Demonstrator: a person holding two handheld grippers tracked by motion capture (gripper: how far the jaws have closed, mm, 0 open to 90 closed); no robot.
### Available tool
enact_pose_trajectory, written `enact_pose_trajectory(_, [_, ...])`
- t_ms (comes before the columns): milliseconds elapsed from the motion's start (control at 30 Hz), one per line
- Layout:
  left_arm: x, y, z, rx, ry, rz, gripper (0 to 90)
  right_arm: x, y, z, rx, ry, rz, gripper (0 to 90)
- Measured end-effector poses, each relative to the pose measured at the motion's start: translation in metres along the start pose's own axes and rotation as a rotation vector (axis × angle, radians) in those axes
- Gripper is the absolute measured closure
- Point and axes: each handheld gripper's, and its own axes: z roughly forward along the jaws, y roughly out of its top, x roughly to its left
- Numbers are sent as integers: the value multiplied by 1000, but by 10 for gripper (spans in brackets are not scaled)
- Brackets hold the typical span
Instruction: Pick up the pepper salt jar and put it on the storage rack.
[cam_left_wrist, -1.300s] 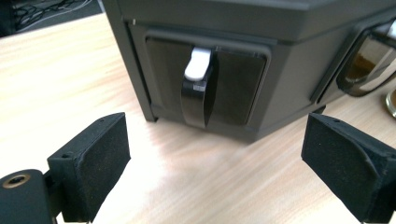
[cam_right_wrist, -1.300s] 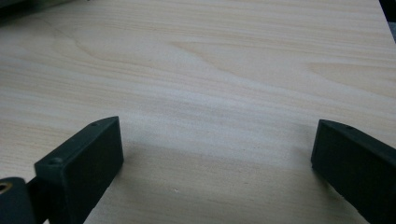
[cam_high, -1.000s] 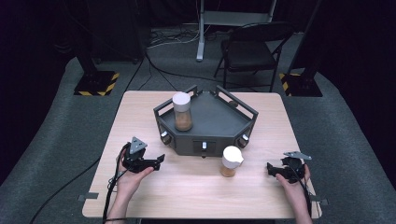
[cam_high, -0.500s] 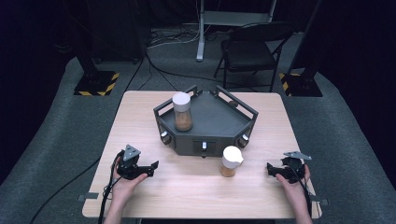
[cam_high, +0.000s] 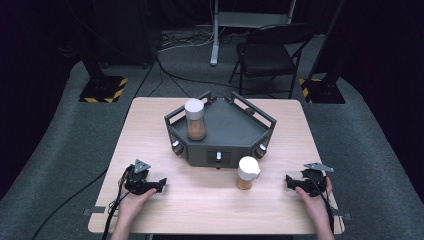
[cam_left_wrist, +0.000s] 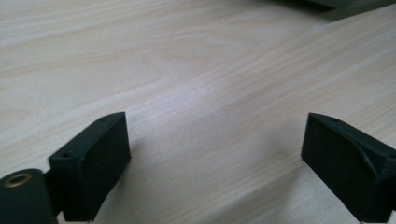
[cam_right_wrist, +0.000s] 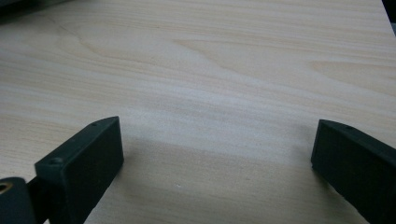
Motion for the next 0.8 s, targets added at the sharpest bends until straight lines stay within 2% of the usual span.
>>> enact_pose_trajectory(100, [-1, -2, 0, -6, 2, 2, 72, 0, 0, 0, 0, 0, 0, 15])
enact_pose_trajectory(200, [-9, -2, 2, 1, 31, 40, 55, 0, 0, 0, 0, 0, 0, 15])
enact_pose_trajectory(800, [-9, 1, 4, 10, 38, 38, 16, 0, 0, 0, 0, 0, 0, 15])
